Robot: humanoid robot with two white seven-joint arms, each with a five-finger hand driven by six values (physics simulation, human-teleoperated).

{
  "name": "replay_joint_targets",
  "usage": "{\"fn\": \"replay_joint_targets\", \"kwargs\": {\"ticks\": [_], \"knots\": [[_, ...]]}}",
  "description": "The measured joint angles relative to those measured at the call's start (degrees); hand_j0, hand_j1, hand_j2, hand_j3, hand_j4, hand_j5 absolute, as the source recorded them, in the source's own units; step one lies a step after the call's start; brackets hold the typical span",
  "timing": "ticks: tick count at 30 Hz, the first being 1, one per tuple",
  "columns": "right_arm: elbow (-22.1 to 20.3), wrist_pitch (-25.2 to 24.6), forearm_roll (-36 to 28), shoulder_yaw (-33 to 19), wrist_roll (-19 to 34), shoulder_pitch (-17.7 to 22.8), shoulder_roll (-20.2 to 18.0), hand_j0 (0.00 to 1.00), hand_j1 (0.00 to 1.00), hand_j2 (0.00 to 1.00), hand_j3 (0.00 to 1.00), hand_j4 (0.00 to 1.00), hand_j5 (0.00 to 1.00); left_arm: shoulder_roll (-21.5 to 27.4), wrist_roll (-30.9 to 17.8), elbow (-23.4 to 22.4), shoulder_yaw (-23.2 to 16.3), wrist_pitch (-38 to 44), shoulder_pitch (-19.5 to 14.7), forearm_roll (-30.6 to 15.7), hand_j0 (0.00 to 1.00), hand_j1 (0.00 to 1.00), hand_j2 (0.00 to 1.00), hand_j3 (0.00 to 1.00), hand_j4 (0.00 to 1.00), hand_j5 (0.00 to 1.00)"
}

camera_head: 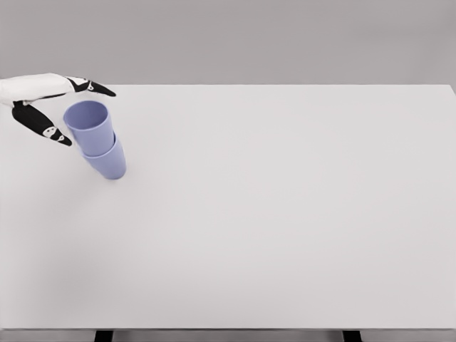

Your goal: Place the right cup on the left cup with left arm

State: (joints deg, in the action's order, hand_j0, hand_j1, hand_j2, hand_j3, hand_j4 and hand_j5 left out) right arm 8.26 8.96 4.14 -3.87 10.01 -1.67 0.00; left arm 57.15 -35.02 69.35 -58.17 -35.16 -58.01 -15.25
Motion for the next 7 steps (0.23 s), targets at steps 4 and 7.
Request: {"fn": "replay_joint_targets", "kwargs": {"ticks": [4, 7], "knots": [[0.00, 0.00, 0.01, 0.00, 0.00, 0.00, 0.00, 1.00, 1.00, 1.00, 1.00, 1.00, 1.00, 4.91, 0.00, 7.28, 1.55, -0.02, 0.70, -3.15, 1.00, 1.00, 1.00, 1.00, 1.00, 1.00], [0.00, 0.00, 0.00, 0.00, 0.00, 0.00, 0.00, 1.00, 1.00, 1.00, 1.00, 1.00, 1.00, 8.54, -0.01, 13.21, 3.05, -0.02, 2.81, -6.16, 1.00, 1.00, 1.00, 1.00, 1.00, 1.00]]}}
